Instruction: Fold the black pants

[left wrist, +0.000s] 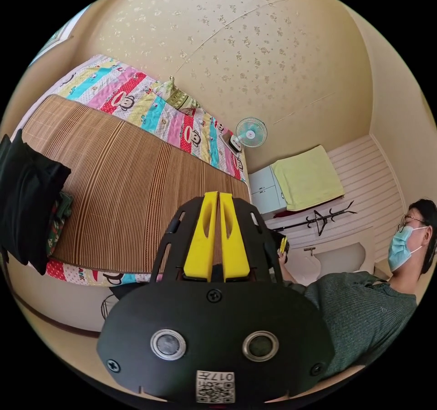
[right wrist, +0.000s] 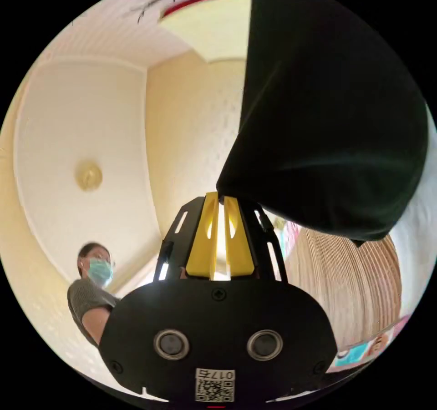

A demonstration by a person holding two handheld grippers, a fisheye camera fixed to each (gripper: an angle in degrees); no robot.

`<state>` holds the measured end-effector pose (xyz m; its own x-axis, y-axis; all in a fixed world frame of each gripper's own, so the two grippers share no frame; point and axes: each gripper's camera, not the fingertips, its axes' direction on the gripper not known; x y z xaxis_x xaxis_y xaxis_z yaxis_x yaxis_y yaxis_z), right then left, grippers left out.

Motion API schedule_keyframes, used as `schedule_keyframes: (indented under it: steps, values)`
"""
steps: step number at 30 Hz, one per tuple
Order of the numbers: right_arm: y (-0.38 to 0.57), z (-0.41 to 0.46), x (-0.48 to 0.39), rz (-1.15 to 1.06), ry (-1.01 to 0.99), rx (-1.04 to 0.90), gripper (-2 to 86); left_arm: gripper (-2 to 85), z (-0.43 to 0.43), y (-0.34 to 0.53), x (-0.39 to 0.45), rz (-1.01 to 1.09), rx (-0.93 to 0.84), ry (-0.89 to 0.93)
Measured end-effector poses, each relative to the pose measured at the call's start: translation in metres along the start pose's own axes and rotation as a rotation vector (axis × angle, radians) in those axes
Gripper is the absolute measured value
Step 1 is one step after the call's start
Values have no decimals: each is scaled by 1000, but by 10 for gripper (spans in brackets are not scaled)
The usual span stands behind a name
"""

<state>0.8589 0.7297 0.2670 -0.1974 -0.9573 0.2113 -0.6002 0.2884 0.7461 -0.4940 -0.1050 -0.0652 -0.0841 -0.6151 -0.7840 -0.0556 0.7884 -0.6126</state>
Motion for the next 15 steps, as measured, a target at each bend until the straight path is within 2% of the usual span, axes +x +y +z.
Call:
schedule_keyframes:
  steps: [2, 3, 5, 7, 9, 11, 15]
  values:
    - [5, 119, -5, -92, 84, -481, 16, -10, 7, -3, 0, -4, 4, 14]
    - [14, 149, -2, -103, 74, -601, 16, -10, 12, -4, 1, -6, 3, 22]
    - [74, 254, 30, -40, -45, -1029, 18, -10, 22, -5, 3, -1, -3, 31]
    - [130, 305, 69, 33, -47, -1220, 18, -10, 31, -6, 6, 7, -11, 30]
    - [180, 332, 125, 144, 17, -1296, 19, -10, 41, -6, 6, 6, -14, 30]
    - [236, 333, 214, 396, 9, -1206, 22, -10, 45, -4, 2, -8, -9, 37]
    - [332, 323, 312, 628, 104, -1213, 28, -10, 42, 2, -10, -51, 12, 18]
